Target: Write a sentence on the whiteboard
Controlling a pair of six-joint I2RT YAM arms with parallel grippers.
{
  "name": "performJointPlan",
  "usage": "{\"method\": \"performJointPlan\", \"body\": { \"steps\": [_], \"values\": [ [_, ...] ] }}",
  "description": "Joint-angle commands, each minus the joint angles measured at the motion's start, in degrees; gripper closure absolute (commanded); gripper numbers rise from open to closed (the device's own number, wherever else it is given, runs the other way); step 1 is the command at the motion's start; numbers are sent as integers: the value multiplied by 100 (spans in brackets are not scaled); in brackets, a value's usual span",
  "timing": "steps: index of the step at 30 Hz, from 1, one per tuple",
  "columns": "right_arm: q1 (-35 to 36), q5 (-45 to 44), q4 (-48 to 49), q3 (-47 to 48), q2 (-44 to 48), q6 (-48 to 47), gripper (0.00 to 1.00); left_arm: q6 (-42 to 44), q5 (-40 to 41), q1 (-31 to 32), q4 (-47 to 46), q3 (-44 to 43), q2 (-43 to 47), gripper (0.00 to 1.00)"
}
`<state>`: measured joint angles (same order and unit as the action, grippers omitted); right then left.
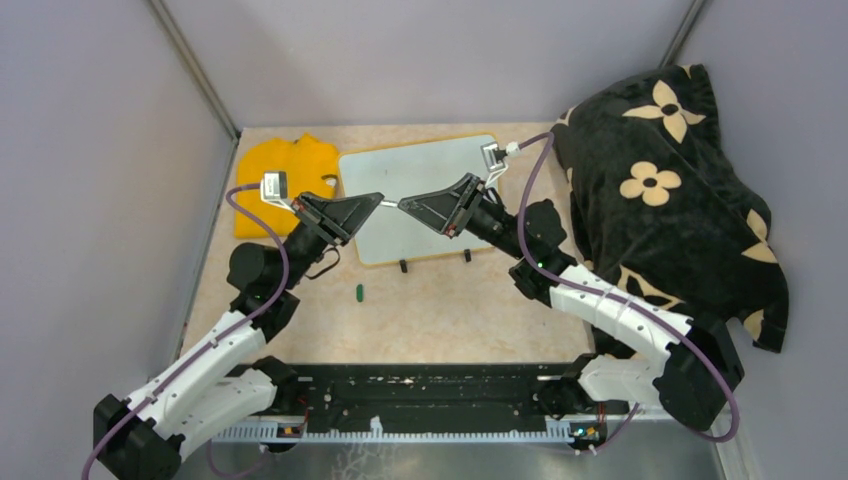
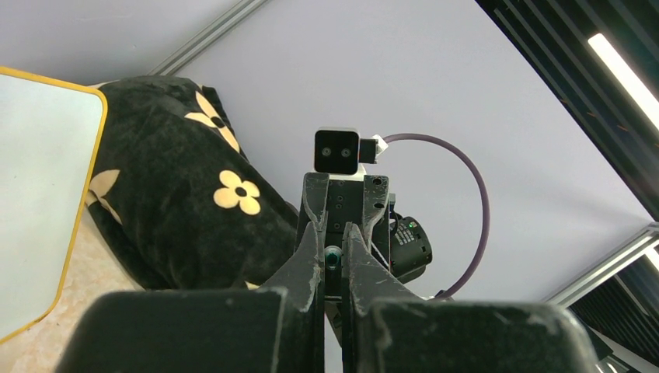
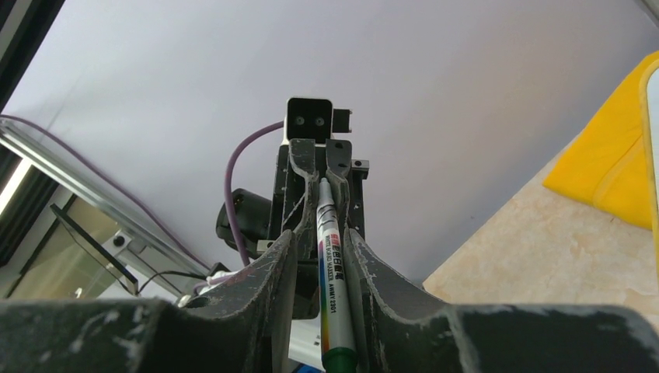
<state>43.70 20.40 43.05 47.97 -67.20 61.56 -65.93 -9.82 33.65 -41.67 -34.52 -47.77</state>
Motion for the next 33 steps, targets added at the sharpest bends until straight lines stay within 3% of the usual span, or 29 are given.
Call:
{"method": "performJointPlan", "body": {
  "steps": [1, 16, 20, 29, 33],
  "values": [
    [-32, 1, 280, 123, 93, -75, 73, 186, 38, 0, 194, -120, -7, 100],
    [-31, 3, 301, 108, 75, -74, 91, 169, 6, 0, 194, -72, -9, 100],
    [-29, 16, 325, 107, 58, -39, 100, 169, 17, -7, 201, -51, -13, 100],
    [-29, -44, 259, 20, 156, -114, 100, 261, 80, -7, 332, 24, 117, 100],
    [-32, -54, 83, 11, 245, -250, 100, 303, 142, -7, 456, 74, 196, 83]
  ]
}}
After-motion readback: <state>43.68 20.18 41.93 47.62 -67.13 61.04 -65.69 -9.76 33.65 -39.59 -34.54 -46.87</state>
